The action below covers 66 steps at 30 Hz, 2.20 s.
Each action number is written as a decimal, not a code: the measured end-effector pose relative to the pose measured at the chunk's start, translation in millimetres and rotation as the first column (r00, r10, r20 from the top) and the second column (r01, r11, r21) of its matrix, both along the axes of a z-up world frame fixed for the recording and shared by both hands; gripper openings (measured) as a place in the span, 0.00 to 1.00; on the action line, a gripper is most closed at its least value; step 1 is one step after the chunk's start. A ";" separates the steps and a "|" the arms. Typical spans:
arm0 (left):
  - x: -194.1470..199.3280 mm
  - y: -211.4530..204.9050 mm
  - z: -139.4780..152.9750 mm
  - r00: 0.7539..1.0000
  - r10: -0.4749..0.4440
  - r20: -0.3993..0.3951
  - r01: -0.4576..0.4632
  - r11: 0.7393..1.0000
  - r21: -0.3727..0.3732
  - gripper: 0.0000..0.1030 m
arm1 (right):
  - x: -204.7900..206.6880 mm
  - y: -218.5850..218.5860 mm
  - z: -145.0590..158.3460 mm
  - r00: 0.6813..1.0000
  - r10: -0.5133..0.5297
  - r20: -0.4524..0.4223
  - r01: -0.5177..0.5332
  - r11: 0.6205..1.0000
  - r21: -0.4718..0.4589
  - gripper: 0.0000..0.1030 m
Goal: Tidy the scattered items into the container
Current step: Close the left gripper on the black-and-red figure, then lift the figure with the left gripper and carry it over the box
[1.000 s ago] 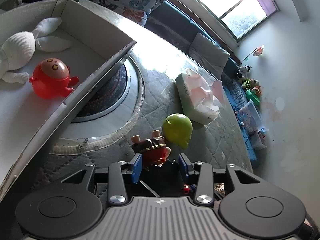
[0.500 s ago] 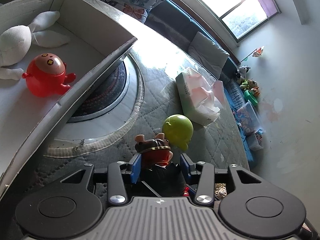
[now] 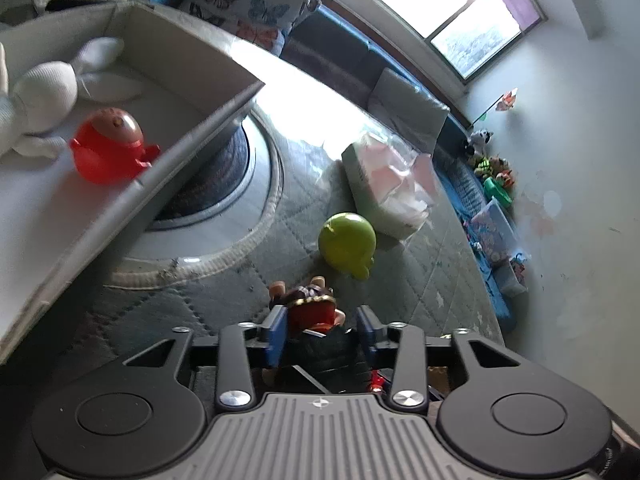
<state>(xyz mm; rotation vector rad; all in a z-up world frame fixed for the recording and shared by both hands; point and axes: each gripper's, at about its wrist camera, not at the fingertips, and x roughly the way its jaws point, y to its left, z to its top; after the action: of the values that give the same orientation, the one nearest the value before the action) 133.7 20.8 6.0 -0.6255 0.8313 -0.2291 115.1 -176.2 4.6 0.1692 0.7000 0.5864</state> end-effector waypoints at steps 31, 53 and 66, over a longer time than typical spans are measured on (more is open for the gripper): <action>-4.1 10.4 -10.9 0.998 -0.004 -0.066 0.000 0.998 -0.062 0.43 | -8.0 5.8 -7.7 0.998 0.013 -0.061 -0.013 1.000 0.005 0.52; -30.6 134.1 68.3 0.950 0.273 0.154 -0.263 0.961 -0.084 0.42 | 14.4 121.5 70.9 0.965 0.226 0.131 -0.233 0.972 0.035 0.52; 2.3 192.6 21.1 0.956 0.294 -0.003 -0.292 0.945 -0.147 0.42 | 53.3 186.5 41.9 0.959 0.280 -0.053 -0.280 0.960 -0.007 0.52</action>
<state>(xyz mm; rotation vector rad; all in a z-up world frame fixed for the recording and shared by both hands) 136.1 213.4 27.2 -0.8747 0.6965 -0.0243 168.5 10.3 46.4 0.0712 0.7841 0.8505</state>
